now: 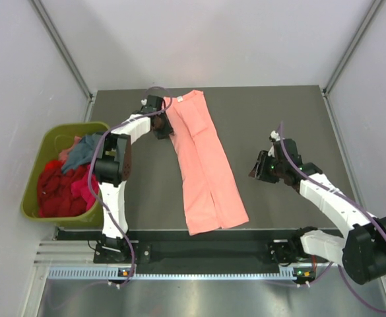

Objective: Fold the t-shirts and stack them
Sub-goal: Fold the tshirt

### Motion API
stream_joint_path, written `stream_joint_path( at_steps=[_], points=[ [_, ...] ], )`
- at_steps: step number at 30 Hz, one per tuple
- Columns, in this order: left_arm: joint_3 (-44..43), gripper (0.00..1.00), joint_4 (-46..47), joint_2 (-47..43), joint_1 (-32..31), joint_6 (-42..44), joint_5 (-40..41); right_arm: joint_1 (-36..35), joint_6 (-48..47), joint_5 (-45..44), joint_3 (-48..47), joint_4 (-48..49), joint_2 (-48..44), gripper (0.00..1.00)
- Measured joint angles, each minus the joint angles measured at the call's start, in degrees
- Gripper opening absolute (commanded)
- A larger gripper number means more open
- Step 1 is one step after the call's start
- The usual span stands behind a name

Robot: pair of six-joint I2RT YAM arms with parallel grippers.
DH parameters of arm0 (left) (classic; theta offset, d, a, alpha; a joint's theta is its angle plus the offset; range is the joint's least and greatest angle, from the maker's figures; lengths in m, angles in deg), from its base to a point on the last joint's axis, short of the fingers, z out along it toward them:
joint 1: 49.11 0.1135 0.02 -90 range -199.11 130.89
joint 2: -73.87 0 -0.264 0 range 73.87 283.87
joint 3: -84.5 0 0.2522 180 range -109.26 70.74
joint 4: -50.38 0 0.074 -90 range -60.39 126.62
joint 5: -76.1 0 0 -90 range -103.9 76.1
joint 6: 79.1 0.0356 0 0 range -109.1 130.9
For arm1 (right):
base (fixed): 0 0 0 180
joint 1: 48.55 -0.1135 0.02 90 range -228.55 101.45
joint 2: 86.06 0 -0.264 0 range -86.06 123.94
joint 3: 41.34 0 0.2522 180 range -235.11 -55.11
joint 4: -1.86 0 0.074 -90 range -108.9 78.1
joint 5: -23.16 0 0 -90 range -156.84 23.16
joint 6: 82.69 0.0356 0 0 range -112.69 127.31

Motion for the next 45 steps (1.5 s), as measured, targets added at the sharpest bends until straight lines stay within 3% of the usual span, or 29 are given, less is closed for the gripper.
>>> stream_joint_path(
  at_steps=[4,8,11,21,22,24,25,29,45],
  points=[
    [-3.4,0.34,0.6,2.3,0.0,1.0,0.1,-0.1,0.0,-0.6,-0.4,1.0,2.2,0.37],
    [-6.4,0.10,0.8,4.9,0.1,2.3,1.3,-0.2,-0.1,-1.2,-0.4,1.1,4.5,0.37],
    [-8.7,0.00,0.9,6.6,0.4,3.3,3.0,-0.4,-0.5,-1.4,-0.4,1.1,5.9,0.37],
    [-22.6,0.00,-0.2,15.1,2.7,8.1,4.2,-3.5,-1.3,1.7,2.7,6.7,6.8,0.38],
    [-23.8,0.01,-0.5,15.9,2.9,8.5,4.1,-4.5,-1.0,2.1,3.7,7.3,7.0,0.38],
    [-25.5,0.14,-1.0,16.8,3.1,9.3,4.1,-5.7,-0.6,2.2,5.2,7.8,7.4,0.38],
    [-25.7,0.26,-1.2,16.9,3.1,9.7,4.1,-6.3,-0.4,2.2,6.2,7.8,7.5,0.38],
    [-25.3,0.37,-0.8,16.6,3.0,10.3,3.6,-6.9,-0.1,2.9,8.3,8.3,7.5,0.38],
    [-24.0,0.40,-3.4,15.1,2.9,12.0,6.2,-8.5,-0.5,8.8,15.2,7.3,1.0,0.38]
  ],
)
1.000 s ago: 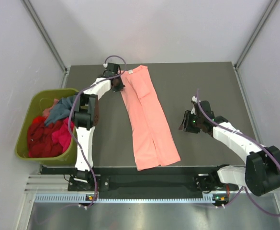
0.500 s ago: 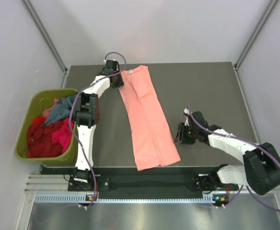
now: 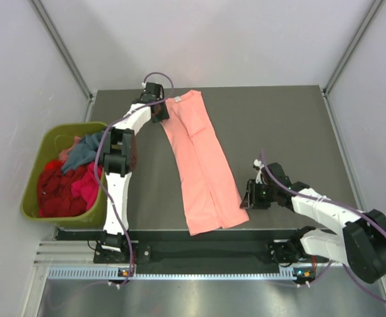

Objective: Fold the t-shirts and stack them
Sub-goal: Fold the tshirt

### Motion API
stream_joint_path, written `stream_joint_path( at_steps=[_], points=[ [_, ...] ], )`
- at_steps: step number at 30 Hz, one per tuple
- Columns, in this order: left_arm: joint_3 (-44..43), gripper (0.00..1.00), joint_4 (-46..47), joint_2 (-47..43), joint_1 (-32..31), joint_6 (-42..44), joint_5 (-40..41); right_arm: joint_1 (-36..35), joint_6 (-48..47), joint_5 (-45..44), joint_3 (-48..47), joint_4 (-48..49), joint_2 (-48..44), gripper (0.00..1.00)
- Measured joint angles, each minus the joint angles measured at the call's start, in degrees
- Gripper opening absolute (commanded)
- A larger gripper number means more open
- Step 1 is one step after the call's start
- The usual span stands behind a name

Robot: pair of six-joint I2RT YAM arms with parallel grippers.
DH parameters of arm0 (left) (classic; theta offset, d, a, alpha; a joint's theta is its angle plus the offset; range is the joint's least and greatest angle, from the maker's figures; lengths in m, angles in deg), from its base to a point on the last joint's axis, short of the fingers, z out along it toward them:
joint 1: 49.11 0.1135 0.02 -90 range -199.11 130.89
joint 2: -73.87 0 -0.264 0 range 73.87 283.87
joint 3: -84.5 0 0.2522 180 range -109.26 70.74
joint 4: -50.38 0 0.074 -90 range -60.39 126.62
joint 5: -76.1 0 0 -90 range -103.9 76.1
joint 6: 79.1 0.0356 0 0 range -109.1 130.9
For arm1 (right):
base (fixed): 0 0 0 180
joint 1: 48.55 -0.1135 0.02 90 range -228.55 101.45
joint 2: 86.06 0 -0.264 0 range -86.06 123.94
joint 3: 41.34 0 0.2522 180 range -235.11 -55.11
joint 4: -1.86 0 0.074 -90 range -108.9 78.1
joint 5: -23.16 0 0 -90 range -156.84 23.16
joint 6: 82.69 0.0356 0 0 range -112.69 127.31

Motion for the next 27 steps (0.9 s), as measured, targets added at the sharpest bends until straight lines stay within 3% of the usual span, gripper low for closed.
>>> stream_joint_path(
  at_steps=[14,24,27],
  points=[
    [2.4,0.45,-3.1,-2.7,0.6,1.8,-2.7,-1.8,3.1,-1.4,1.6,-4.0,-3.6,0.29],
    [7.2,0.45,-4.3,-8.2,0.6,1.5,-3.5,-2.6,3.4,-1.9,2.4,-6.5,-6.4,0.31],
    [9.8,0.45,-4.2,-9.0,0.6,1.0,-3.5,-2.8,3.6,-1.9,3.0,-6.8,-7.5,0.25]
  ],
)
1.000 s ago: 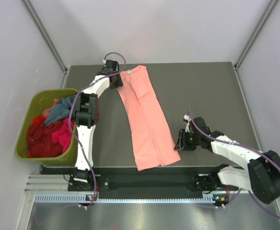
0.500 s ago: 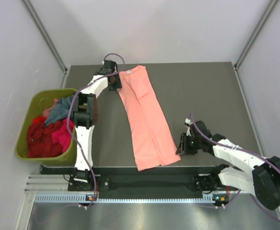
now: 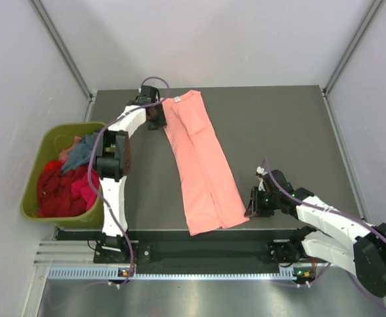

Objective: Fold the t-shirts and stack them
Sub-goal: Fold the tshirt

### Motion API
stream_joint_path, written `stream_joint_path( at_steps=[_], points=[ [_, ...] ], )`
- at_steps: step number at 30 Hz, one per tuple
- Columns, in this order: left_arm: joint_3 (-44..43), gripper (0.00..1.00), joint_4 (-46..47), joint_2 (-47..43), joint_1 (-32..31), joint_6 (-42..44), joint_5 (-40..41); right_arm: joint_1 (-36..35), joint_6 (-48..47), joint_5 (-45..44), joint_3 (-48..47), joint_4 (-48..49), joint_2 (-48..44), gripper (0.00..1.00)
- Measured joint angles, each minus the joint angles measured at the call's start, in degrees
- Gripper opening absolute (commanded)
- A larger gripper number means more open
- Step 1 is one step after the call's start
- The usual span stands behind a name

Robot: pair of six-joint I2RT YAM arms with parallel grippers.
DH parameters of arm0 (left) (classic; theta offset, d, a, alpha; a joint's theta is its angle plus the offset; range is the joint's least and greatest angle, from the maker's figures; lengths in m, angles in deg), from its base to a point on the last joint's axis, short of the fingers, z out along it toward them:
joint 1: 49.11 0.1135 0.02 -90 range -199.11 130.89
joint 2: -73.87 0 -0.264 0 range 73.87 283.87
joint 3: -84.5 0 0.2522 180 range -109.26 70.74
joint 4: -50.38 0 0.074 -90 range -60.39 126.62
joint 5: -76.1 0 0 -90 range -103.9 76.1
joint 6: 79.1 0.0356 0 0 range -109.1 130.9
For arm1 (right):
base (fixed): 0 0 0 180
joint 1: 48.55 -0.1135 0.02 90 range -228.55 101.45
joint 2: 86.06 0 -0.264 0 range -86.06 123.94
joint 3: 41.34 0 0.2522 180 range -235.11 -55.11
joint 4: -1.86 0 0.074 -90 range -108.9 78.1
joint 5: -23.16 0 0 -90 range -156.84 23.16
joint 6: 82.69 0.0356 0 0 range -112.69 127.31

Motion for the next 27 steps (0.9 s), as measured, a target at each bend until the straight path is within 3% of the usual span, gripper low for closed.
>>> stream_joint_path(
  at_steps=[6,8,10,11,12,23,24,25,27],
  points=[
    [2.0,0.43,0.6,0.3,0.0,-0.7,-1.4,-0.4,0.9,0.0,1.1,0.0,-1.4,0.06],
    [2.0,0.32,1.4,0.6,0.0,-0.9,-1.8,-0.5,1.4,0.0,1.7,0.3,-1.6,0.00],
    [1.9,0.18,2.4,1.3,0.0,-1.2,-2.4,-0.7,2.0,-0.1,2.1,0.8,-1.7,0.00],
    [1.7,0.04,2.9,1.6,0.0,-1.2,-2.4,-0.8,2.5,-0.1,2.2,1.1,-1.8,0.00],
    [1.4,0.00,3.4,2.1,0.0,-1.3,-2.7,-0.9,3.0,-0.1,2.5,1.5,-1.9,0.00],
    [-10.6,0.00,2.8,9.6,0.3,0.1,-5.8,-10.3,16.4,-5.4,5.6,6.4,-6.4,0.00],
    [-11.4,0.03,2.4,10.0,0.3,0.5,-5.9,-11.3,17.7,-6.2,5.6,6.7,-6.6,0.00],
    [-12.2,0.17,1.7,10.3,0.3,1.0,-5.8,-12.7,19.1,-7.3,5.6,7.1,-6.6,0.00],
    [-13.3,0.30,0.0,10.6,0.3,2.0,-5.3,-15.3,21.3,-8.9,5.6,7.7,-6.5,0.00]
  ],
)
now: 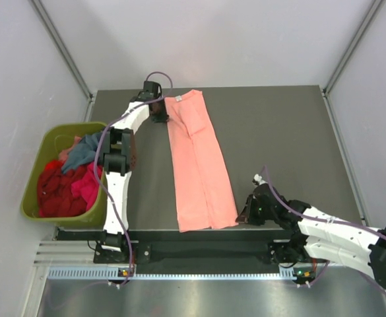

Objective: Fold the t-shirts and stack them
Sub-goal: Fold the tshirt

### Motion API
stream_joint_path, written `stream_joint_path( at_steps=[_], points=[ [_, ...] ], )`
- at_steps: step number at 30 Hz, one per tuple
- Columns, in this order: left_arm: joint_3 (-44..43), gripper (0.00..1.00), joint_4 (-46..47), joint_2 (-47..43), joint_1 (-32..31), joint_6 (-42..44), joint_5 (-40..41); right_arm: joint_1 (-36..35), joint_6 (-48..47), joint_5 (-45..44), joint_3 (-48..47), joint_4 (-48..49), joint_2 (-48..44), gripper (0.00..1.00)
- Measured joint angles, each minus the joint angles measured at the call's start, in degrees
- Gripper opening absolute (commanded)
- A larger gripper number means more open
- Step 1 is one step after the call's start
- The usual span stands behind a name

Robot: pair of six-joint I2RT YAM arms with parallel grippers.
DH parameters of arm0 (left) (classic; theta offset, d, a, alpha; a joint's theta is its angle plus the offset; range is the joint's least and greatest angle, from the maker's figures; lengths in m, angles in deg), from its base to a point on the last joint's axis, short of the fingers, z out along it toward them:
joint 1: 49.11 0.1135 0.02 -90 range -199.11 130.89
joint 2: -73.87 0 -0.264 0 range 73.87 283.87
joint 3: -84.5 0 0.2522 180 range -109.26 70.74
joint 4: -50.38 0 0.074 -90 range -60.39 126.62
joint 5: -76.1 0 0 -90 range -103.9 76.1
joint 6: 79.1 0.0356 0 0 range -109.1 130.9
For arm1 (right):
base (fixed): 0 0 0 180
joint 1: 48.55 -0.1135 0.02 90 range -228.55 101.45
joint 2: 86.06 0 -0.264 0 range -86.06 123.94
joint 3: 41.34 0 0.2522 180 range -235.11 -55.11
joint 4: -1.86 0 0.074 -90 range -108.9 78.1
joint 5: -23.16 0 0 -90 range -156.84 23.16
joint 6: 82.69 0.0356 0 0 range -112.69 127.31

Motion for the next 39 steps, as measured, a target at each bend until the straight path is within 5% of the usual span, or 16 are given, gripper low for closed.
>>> stream_joint_path(
  at_steps=[4,14,24,30,39],
  points=[
    [2.9,0.35,-2.1,-2.9,0.3,0.7,2.9,-3.2,2.6,-2.9,0.0,0.4,0.6,0.00],
    [44.1,0.36,-4.3,-37.1,-1.4,-2.4,1.8,-4.7,3.7,-5.6,0.0,0.3,0.8,0.00],
    [71.7,0.38,-4.5,-61.7,-26.9,-16.3,-1.6,-5.3,3.6,-6.0,0.0,0.3,0.3,0.00],
    [81.2,0.38,-4.0,-71.7,-34.9,-27.7,-1.2,-5.4,3.5,-6.1,0.0,0.3,0.3,0.00],
    [87.8,0.37,-3.5,-75.4,-46.3,-40.3,1.9,-5.6,3.6,-6.3,0.0,0.4,0.3,0.00]
  ],
)
